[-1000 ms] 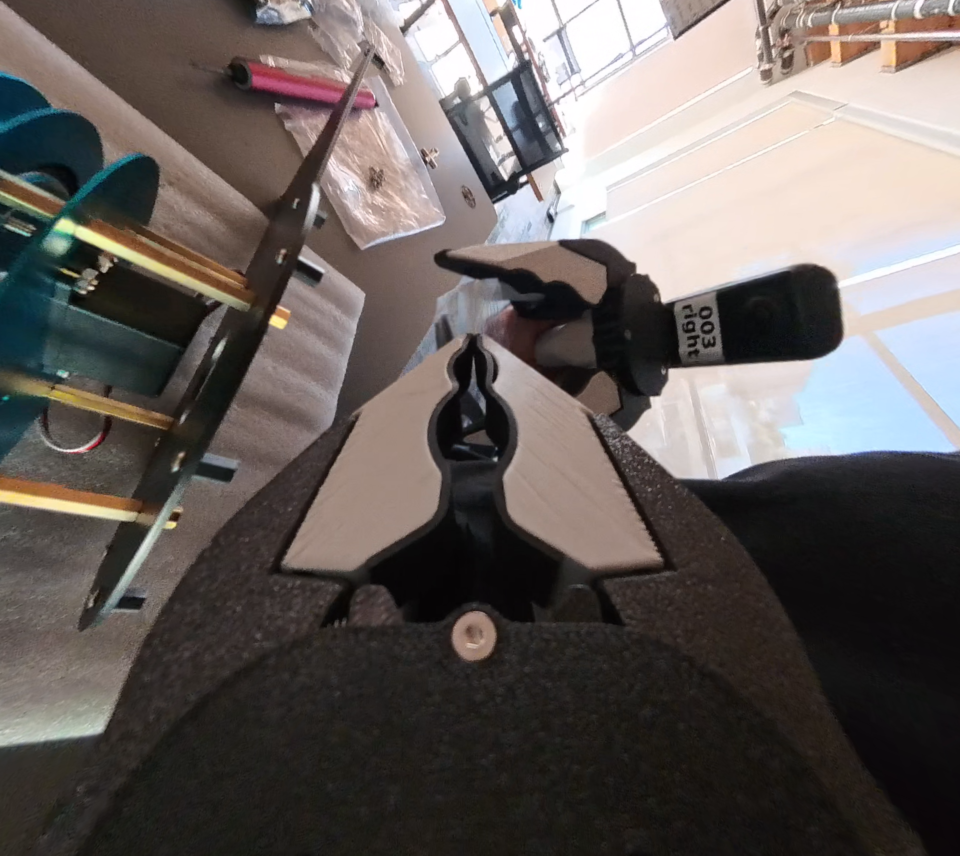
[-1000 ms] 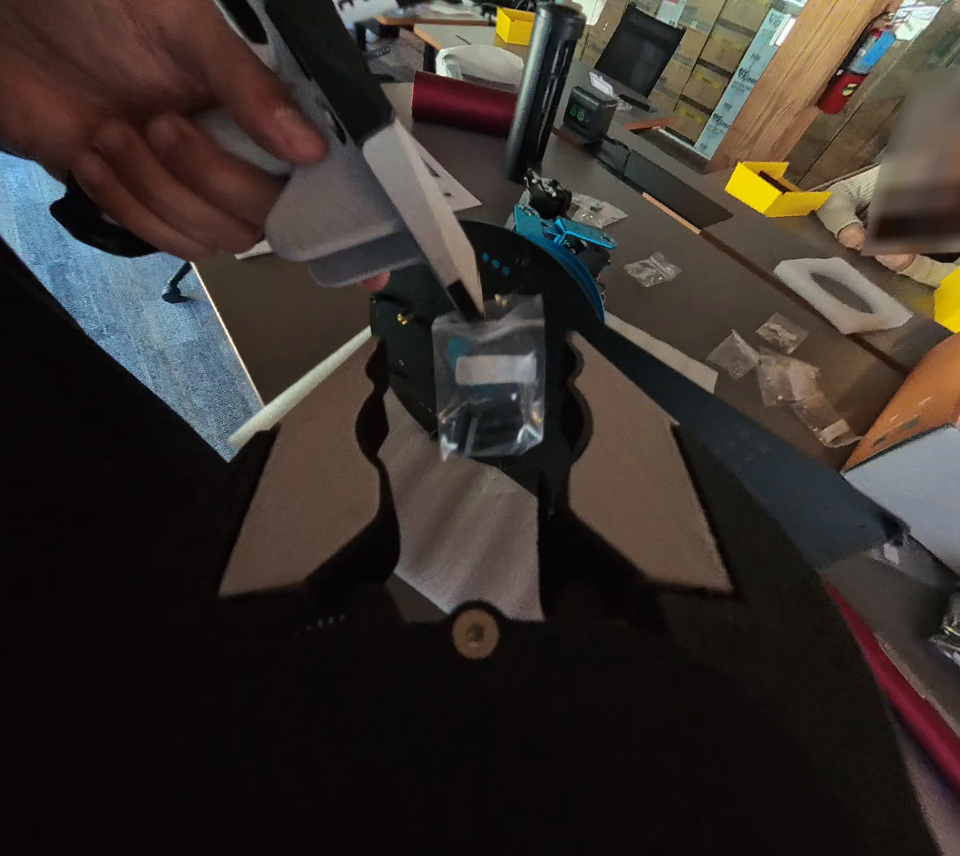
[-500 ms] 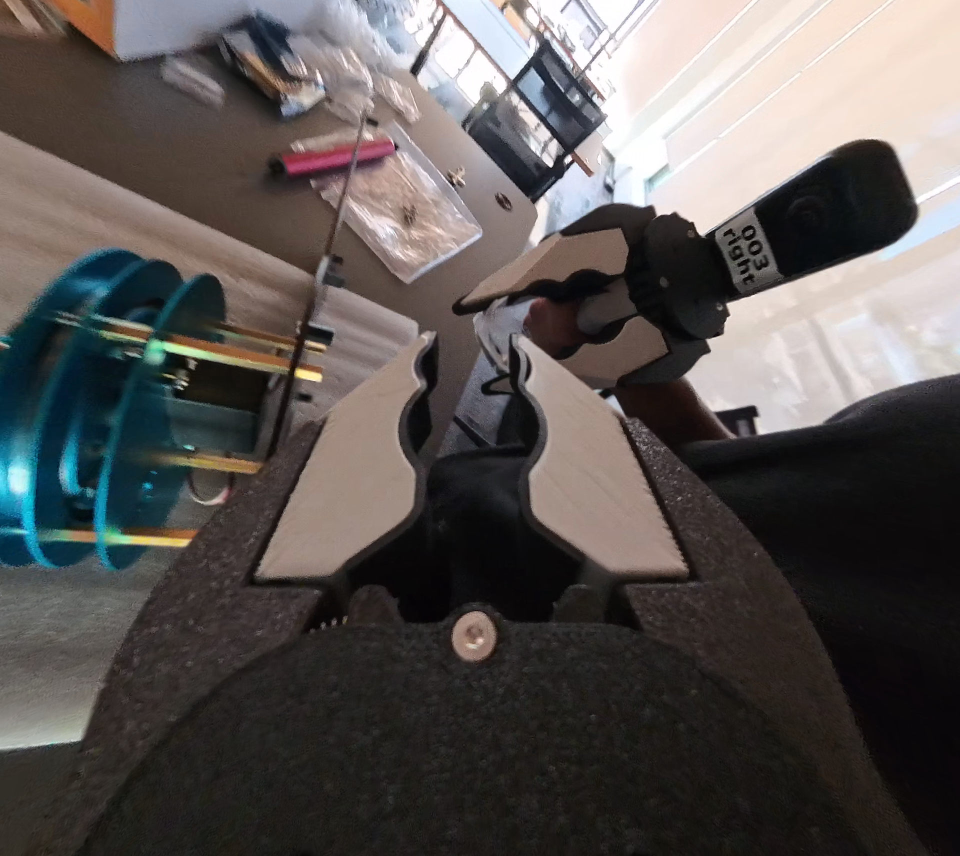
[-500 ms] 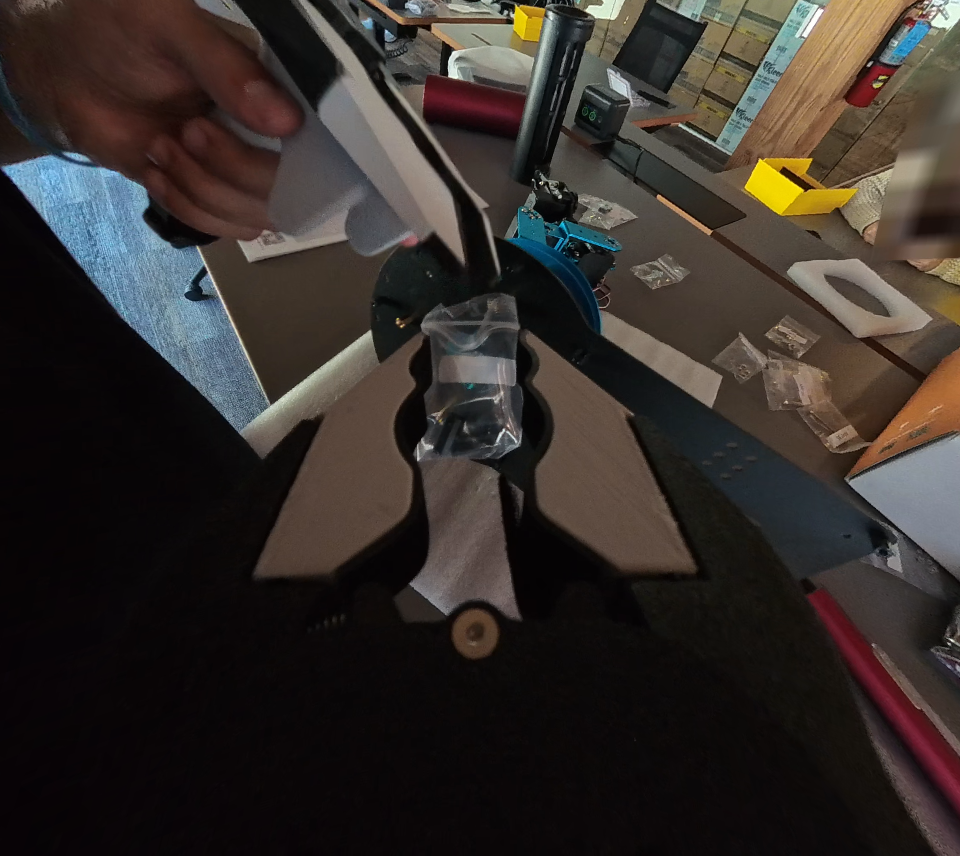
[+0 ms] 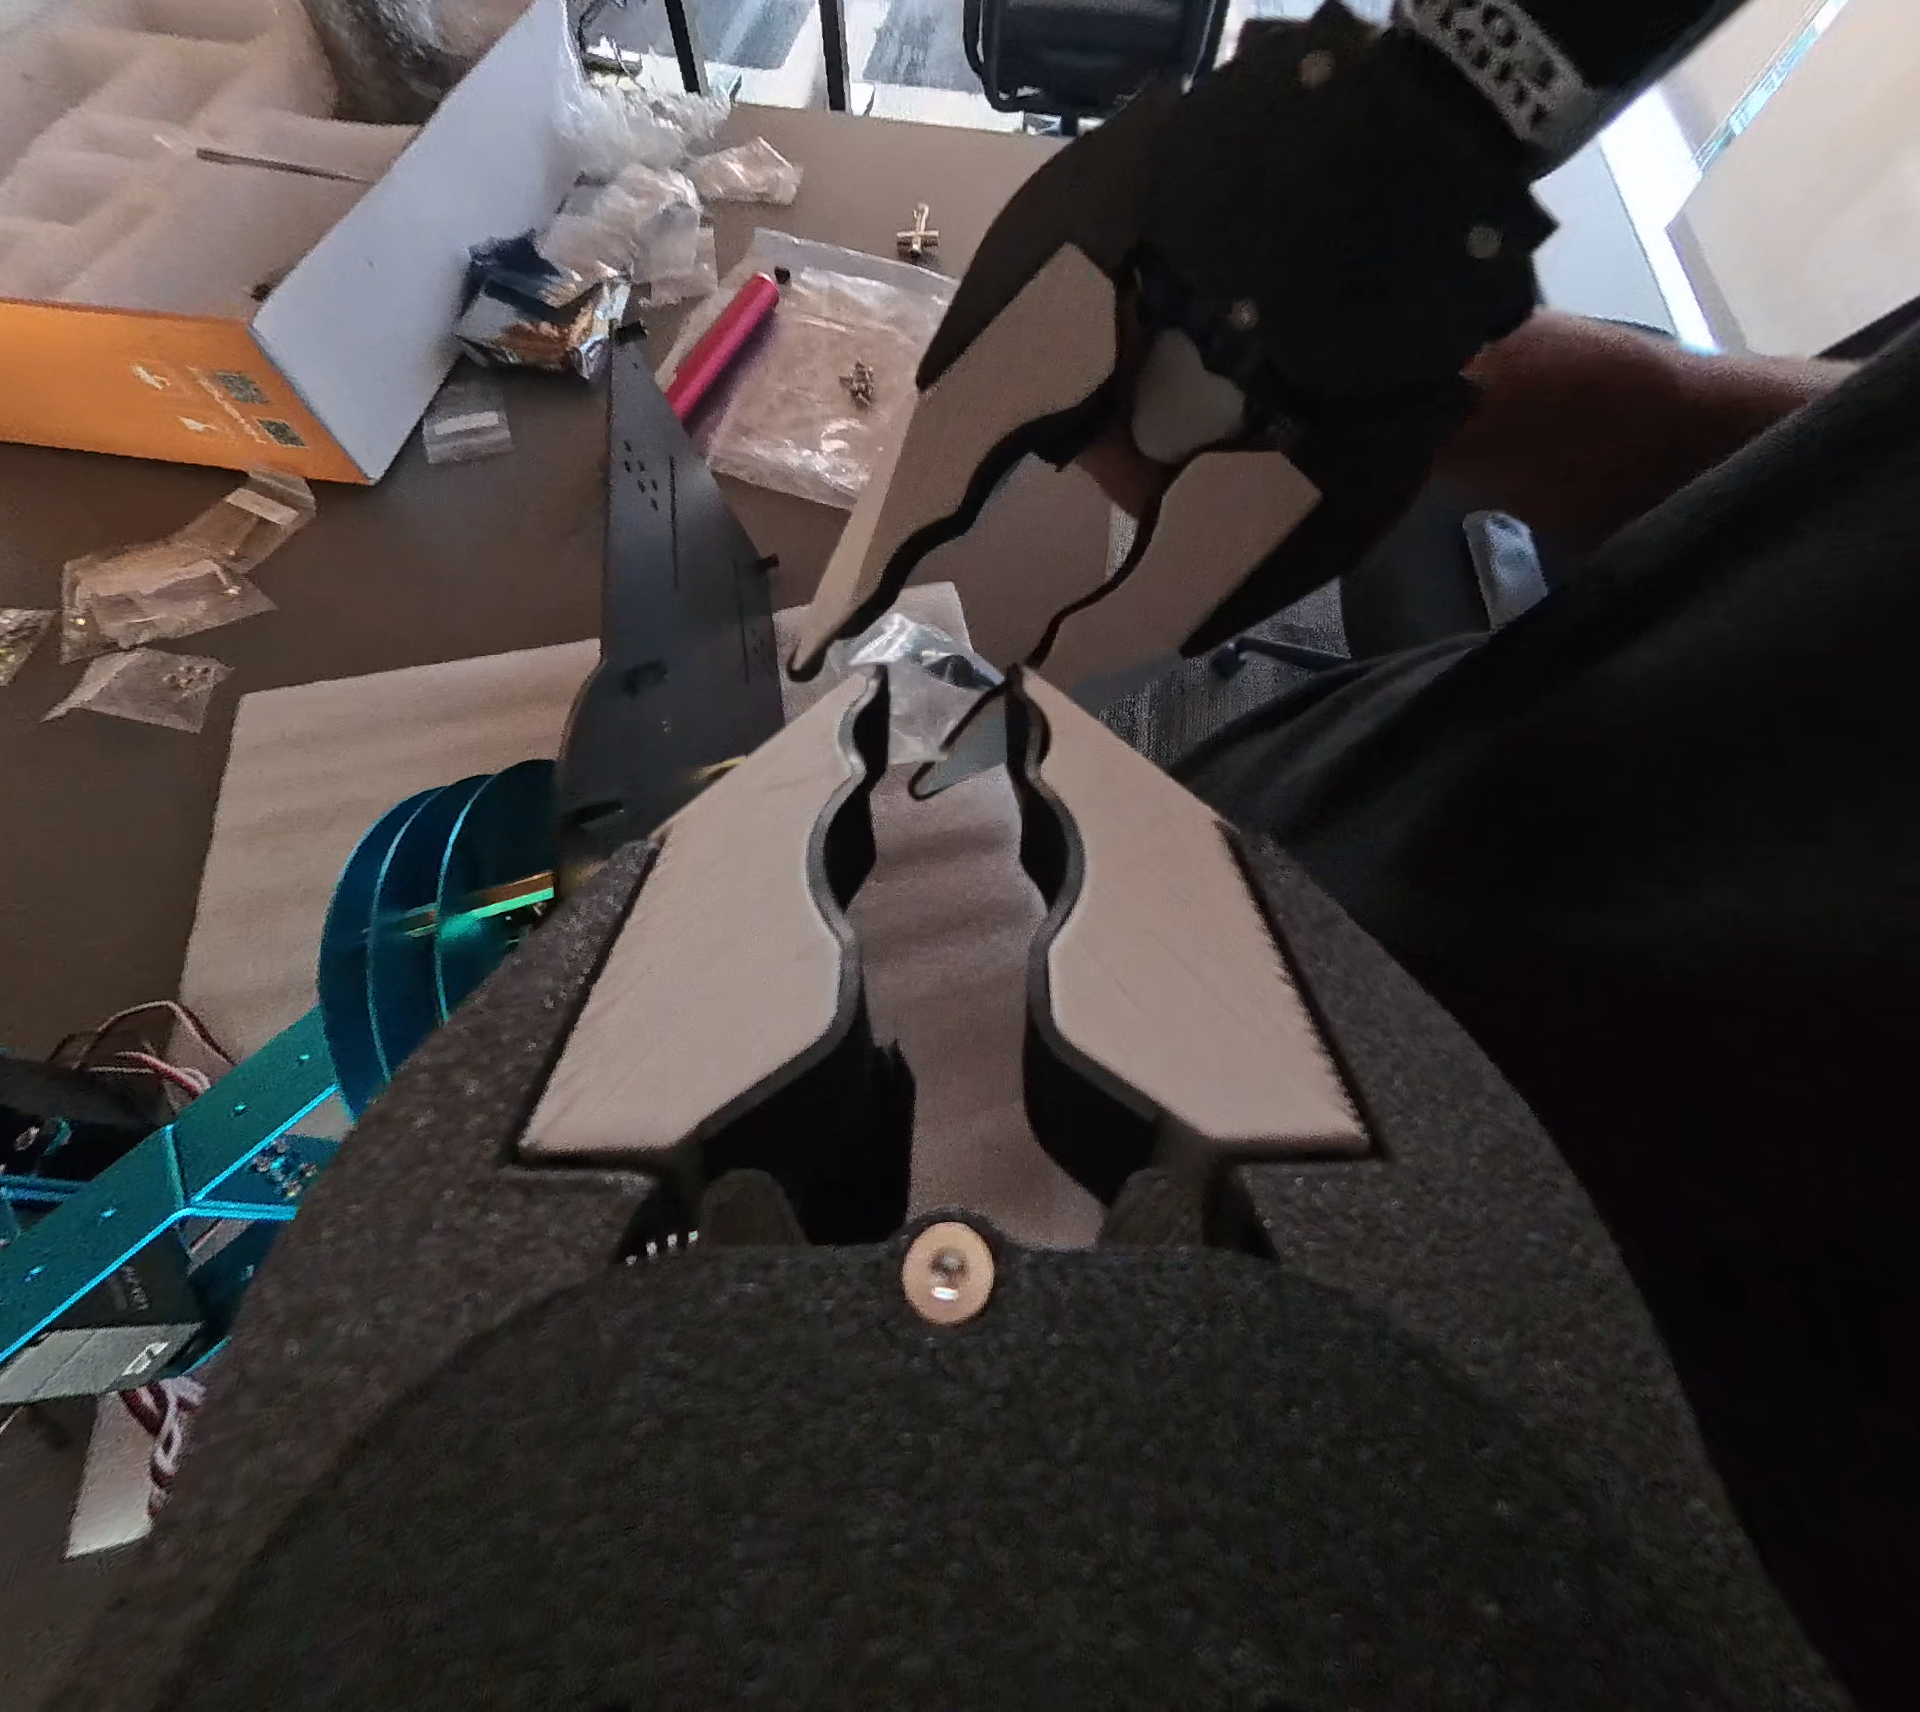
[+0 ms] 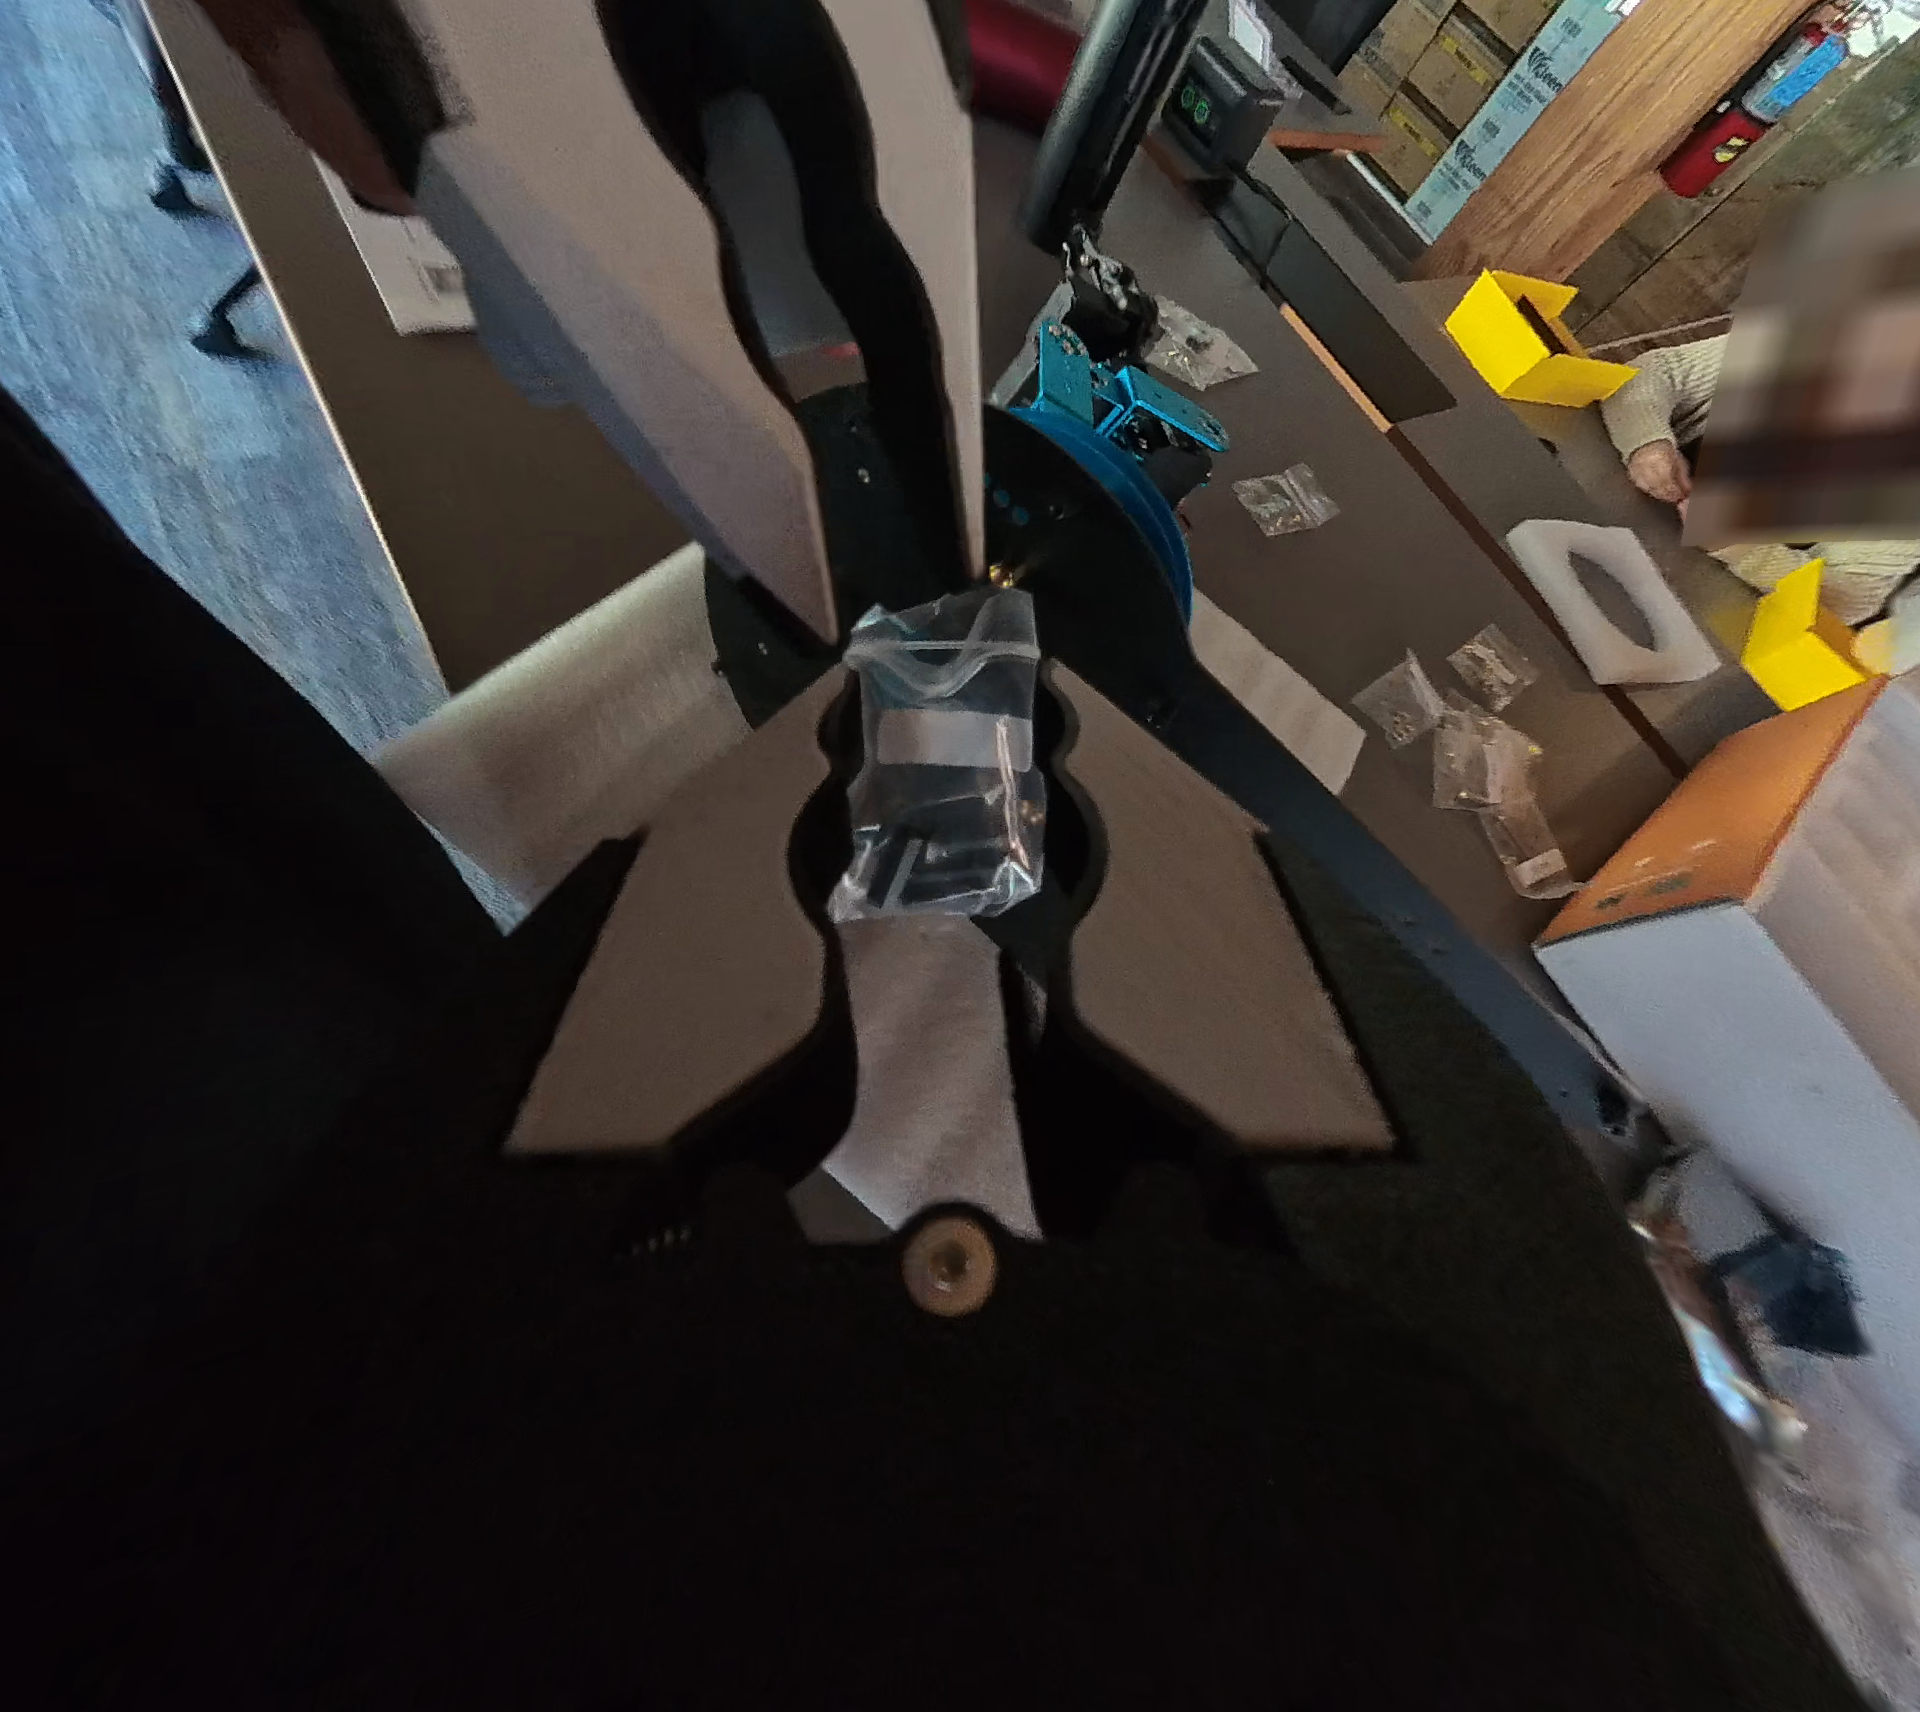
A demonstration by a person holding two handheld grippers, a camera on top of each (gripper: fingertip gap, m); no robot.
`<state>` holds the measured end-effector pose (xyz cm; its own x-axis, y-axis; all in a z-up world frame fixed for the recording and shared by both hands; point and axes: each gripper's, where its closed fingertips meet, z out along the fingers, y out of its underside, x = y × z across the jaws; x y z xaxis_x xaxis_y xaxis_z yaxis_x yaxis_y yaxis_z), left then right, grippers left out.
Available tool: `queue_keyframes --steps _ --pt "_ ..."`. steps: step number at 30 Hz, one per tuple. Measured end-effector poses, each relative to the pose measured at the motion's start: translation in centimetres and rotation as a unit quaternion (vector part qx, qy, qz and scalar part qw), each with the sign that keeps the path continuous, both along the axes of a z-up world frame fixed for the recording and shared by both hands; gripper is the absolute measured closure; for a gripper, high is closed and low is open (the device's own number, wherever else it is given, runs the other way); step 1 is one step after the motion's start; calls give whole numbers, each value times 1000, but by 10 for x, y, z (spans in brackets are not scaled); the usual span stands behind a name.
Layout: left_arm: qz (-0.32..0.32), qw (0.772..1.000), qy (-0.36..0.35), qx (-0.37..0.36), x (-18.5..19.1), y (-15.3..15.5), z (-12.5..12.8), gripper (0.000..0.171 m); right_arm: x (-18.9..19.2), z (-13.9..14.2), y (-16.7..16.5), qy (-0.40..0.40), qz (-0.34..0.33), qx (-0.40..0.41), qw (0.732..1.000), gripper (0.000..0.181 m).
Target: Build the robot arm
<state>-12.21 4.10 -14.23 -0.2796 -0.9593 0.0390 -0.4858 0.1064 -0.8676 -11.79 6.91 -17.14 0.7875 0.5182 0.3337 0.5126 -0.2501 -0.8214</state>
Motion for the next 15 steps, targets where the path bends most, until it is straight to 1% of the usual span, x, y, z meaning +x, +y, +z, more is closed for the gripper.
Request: queue_keyframes --steps 2,6,8,9,12,15 --pt "-6 1000 19 -5 0 -1 -7 155 -1 -2 0 -36 -3 4 999 150" --pt "5 999 45 -5 1 3 -18 160 -2 -8 0 -90 -7 1 996 151" --pt "7 998 56 -7 2 5 -23 170 -3 -8 0 -117 -9 12 993 152" --pt "5 998 61 -4 2 4 -24 171 -5 -5 1 -123 -9 21 992 154" --pt "12 998 67 6 4 6 -26 171 -2 -6 1 -128 -17 25 991 155" --pt "17 998 57 -4 6 7 -24 171 0 -4 0 -91 -22 27 995 154"
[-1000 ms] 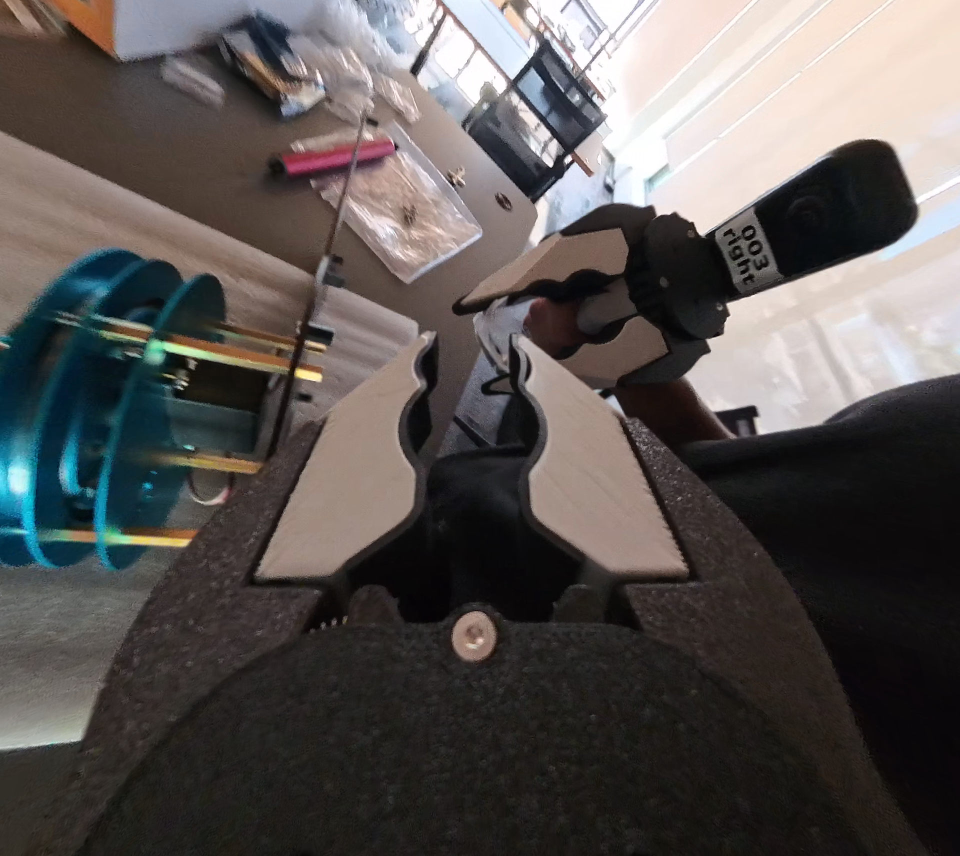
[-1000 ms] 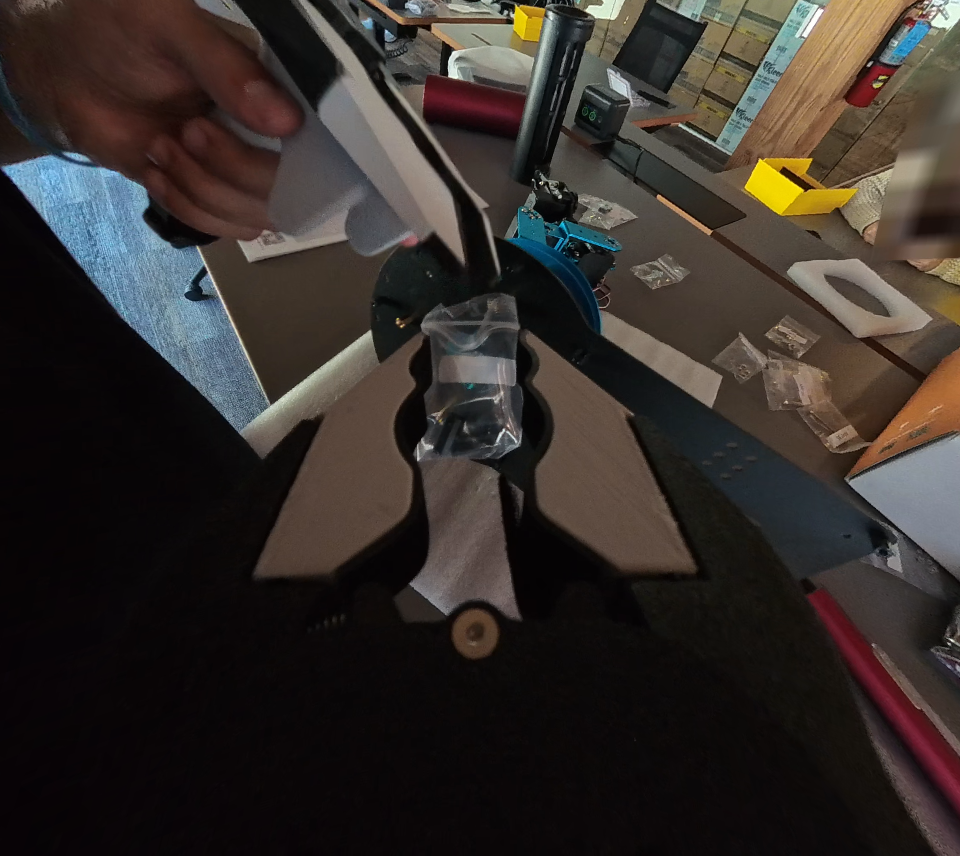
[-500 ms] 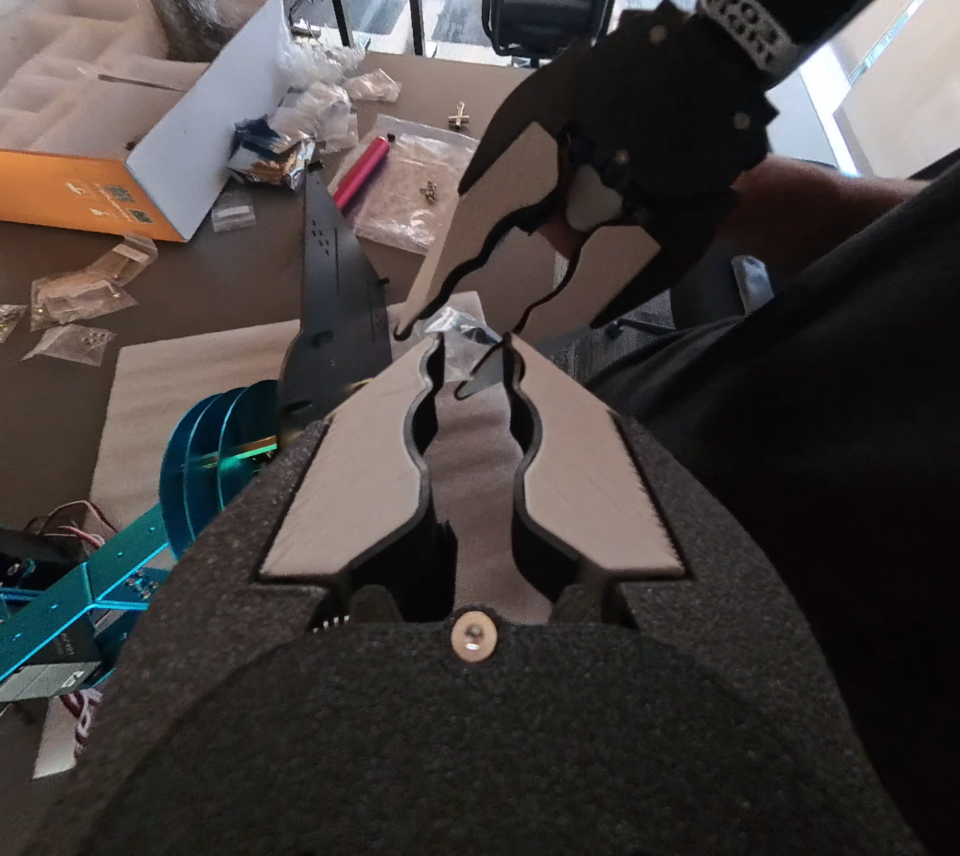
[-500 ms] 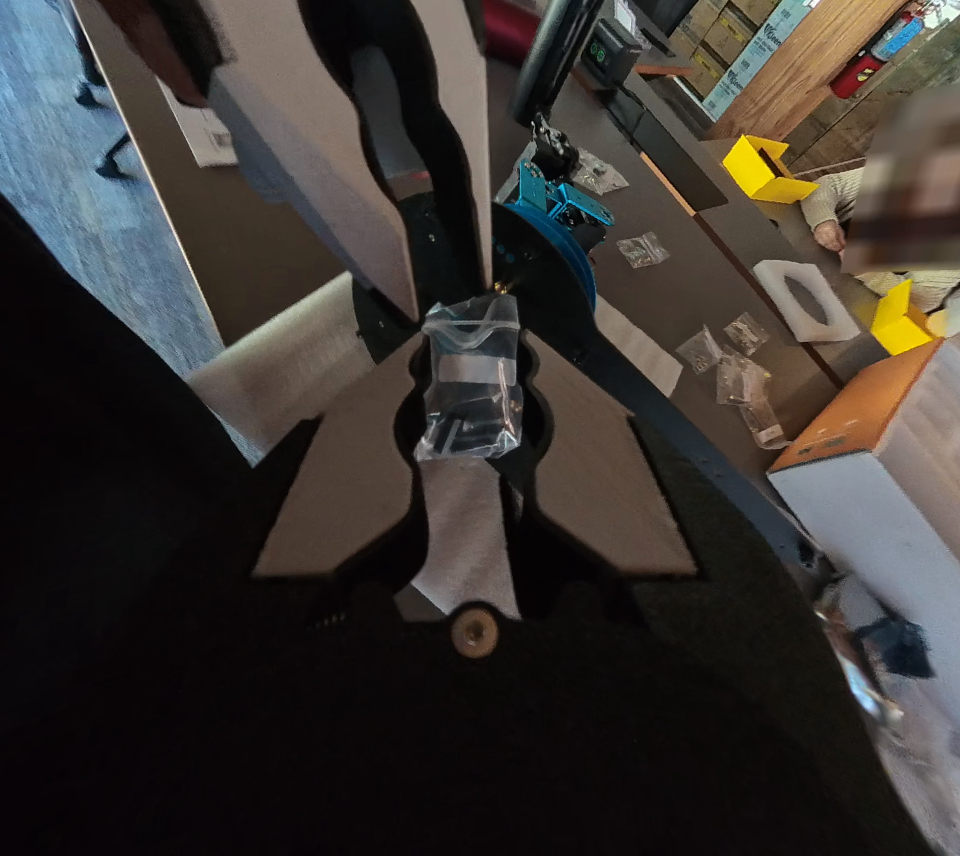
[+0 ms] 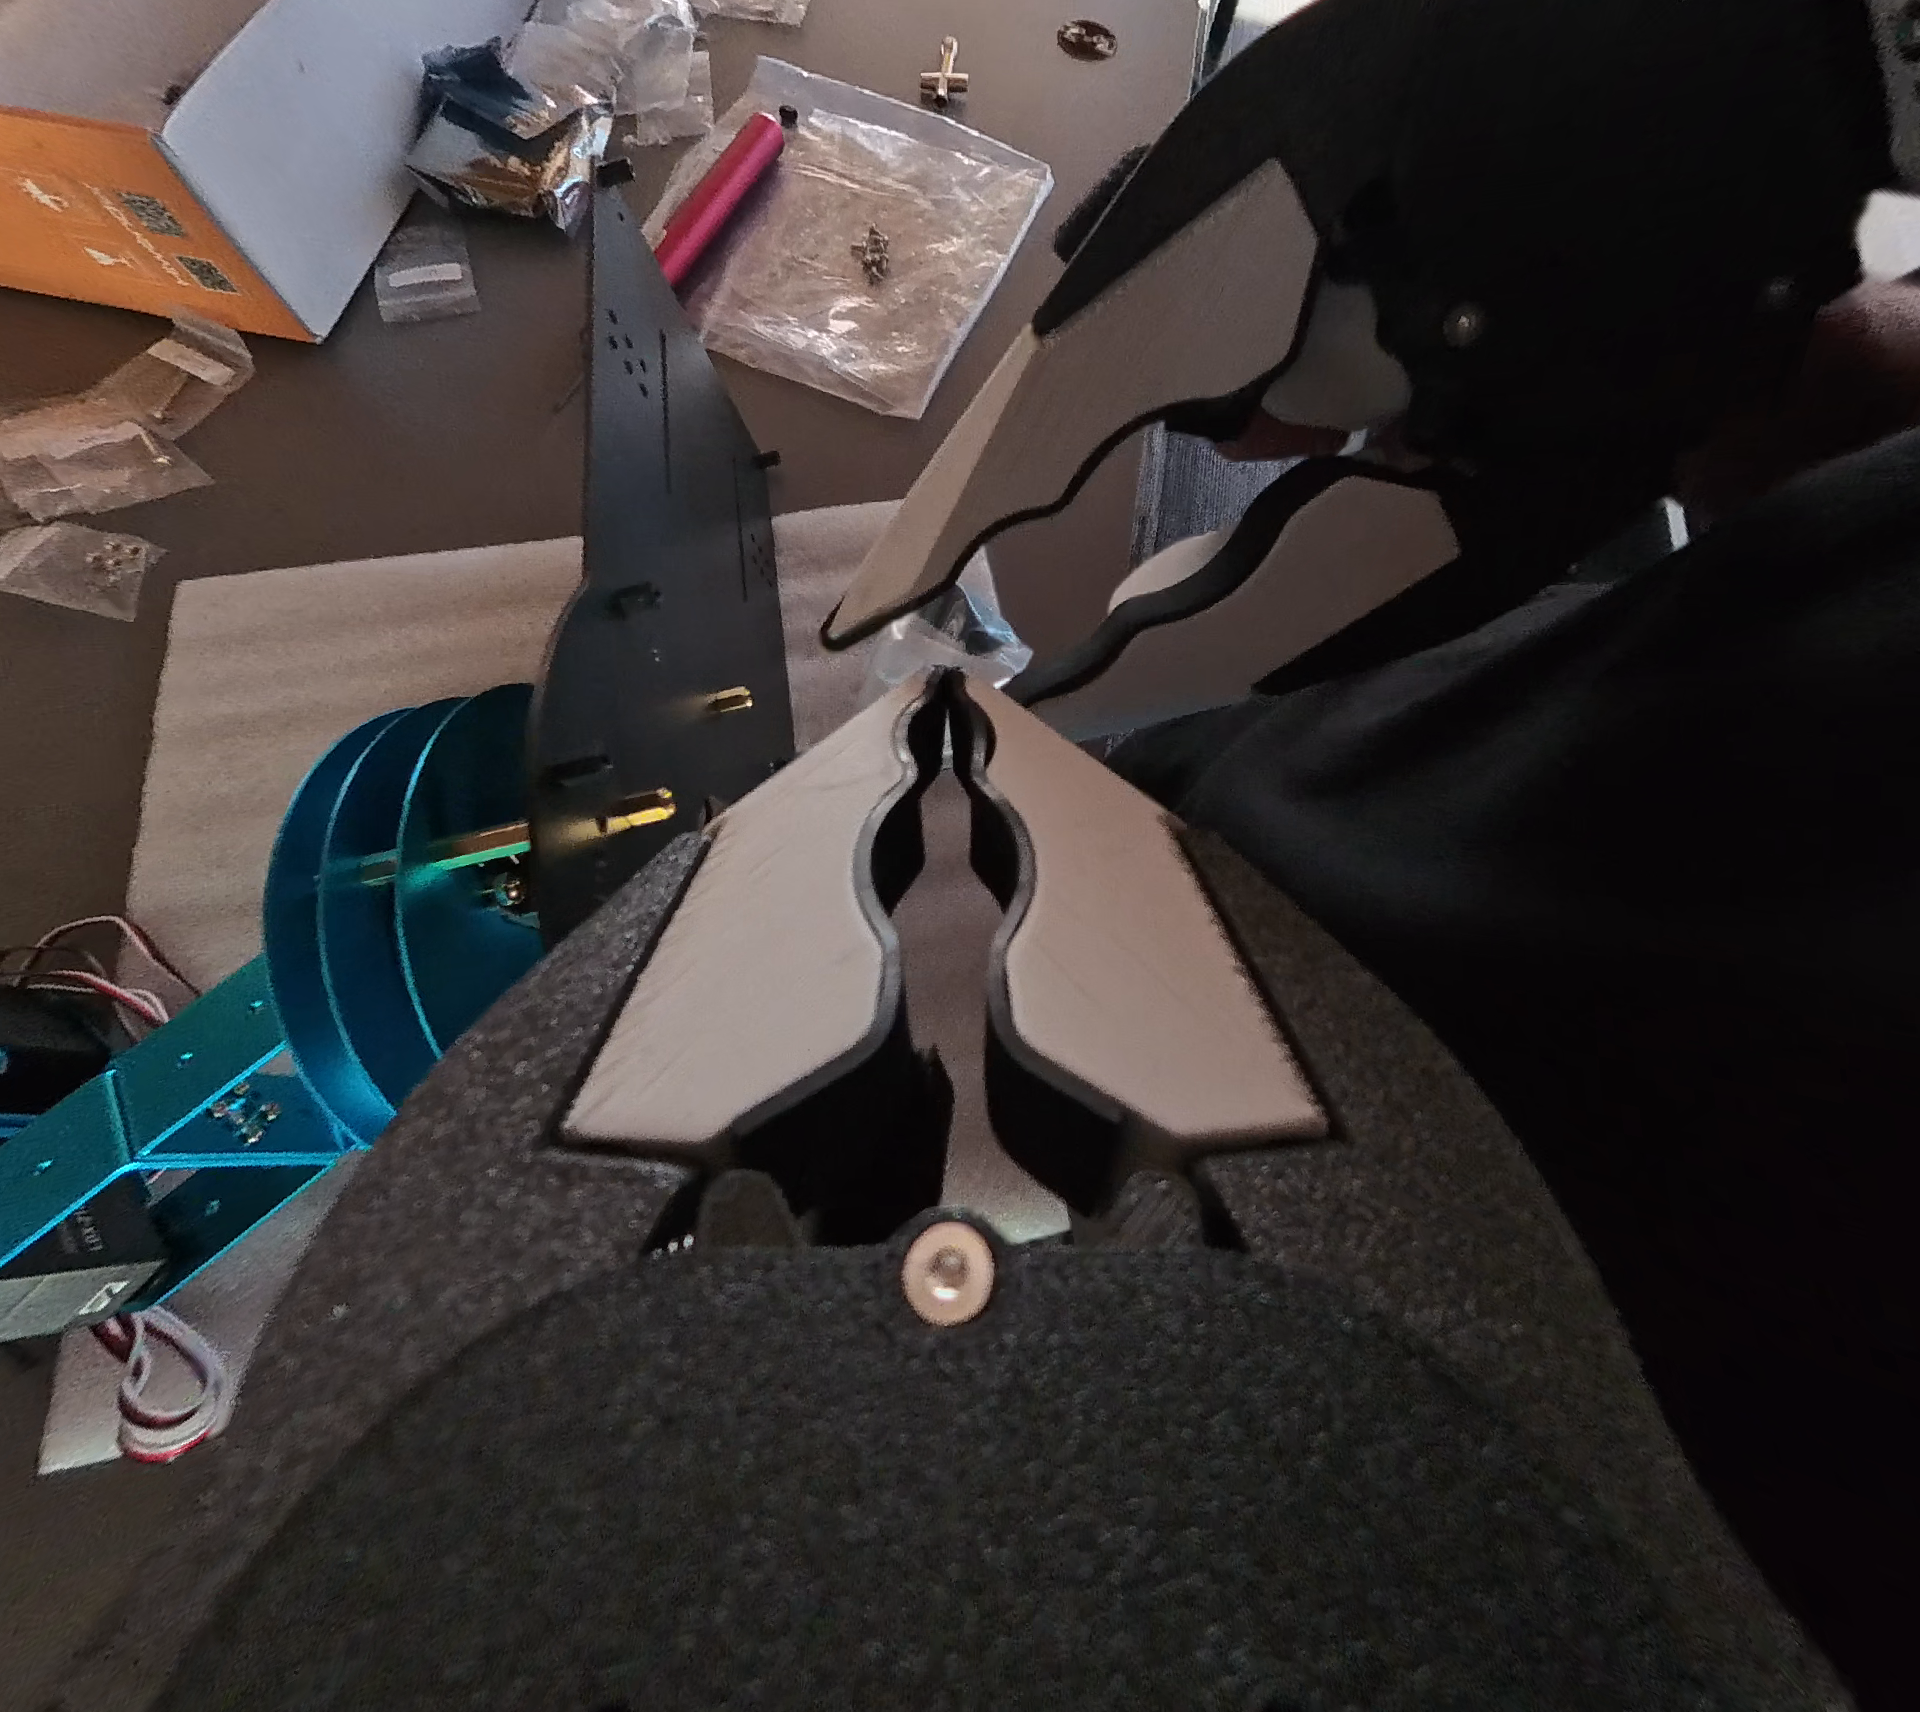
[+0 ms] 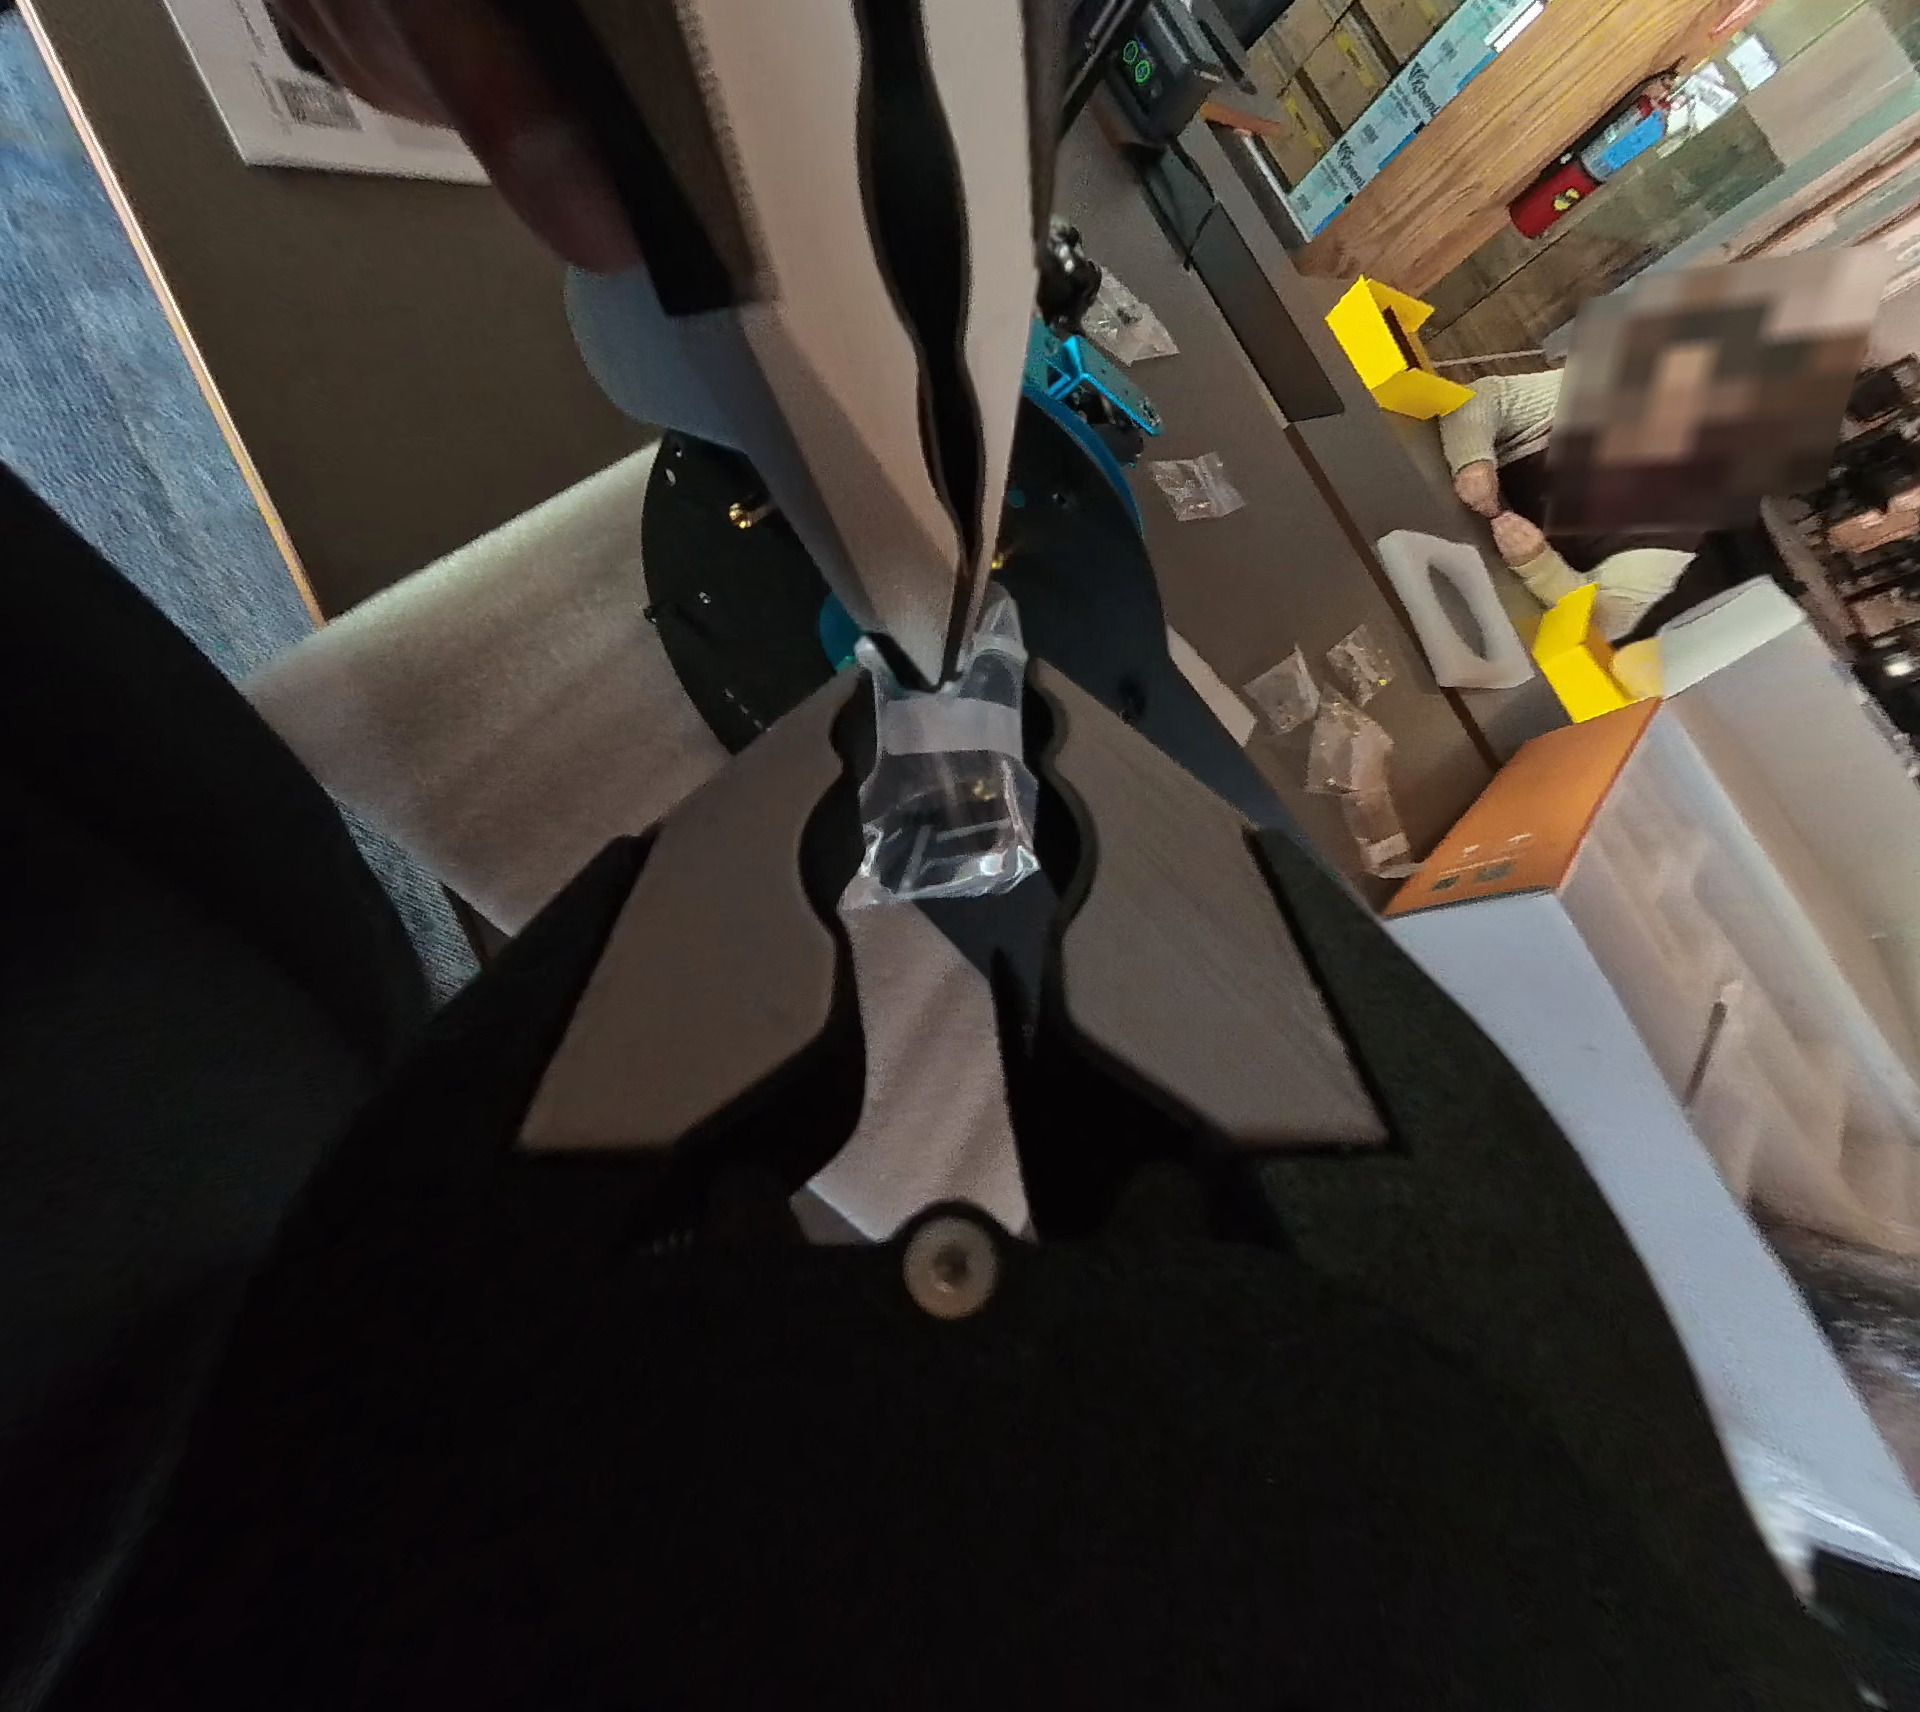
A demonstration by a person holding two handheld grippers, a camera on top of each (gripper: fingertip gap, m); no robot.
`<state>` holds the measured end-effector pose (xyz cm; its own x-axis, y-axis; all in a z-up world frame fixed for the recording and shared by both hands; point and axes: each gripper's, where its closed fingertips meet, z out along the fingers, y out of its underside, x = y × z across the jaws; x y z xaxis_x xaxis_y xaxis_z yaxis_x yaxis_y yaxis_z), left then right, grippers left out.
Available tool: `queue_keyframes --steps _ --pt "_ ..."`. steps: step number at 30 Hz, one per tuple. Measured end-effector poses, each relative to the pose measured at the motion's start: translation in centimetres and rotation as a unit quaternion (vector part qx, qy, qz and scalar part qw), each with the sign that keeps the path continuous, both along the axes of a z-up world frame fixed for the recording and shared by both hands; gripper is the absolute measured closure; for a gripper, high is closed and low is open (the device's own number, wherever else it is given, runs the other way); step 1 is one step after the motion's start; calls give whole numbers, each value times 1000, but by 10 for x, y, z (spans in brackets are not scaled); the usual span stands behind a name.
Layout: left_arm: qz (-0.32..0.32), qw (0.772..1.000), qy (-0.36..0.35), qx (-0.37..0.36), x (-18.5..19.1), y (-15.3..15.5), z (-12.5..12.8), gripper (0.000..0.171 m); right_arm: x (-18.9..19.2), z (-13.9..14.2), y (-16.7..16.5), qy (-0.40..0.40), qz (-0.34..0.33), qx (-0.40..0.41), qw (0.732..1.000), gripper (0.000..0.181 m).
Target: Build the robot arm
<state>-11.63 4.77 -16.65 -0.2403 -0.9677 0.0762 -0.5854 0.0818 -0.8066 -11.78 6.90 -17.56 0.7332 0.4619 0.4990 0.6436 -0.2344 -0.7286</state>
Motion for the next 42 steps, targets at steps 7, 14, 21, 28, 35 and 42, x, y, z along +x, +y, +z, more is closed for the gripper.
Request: queue_keyframes --steps 7,14,21,28,35,42 --pt "76 993 -72 -46 6 25 25 171 20 1 -5 90 -27 -6 996 152" --pt "20 997 -63 -42 8 2 21 164 25 0 -2 55 -37 -5 998 152" --pt "51 998 -10 -48 18 2 3 158 28 -6 5 -29 -53 -14 998 152" --pt "72 997 14 -35 24 10 -3 164 28 -3 9 -81 -58 1 995 153" --pt "69 995 39 -52 28 9 -8 171 30 0 4 -88 -58 30 994 153" --pt "39 991 -23 -129 27 10 21 171 55 32 -22 432 -31 -4 901 123"
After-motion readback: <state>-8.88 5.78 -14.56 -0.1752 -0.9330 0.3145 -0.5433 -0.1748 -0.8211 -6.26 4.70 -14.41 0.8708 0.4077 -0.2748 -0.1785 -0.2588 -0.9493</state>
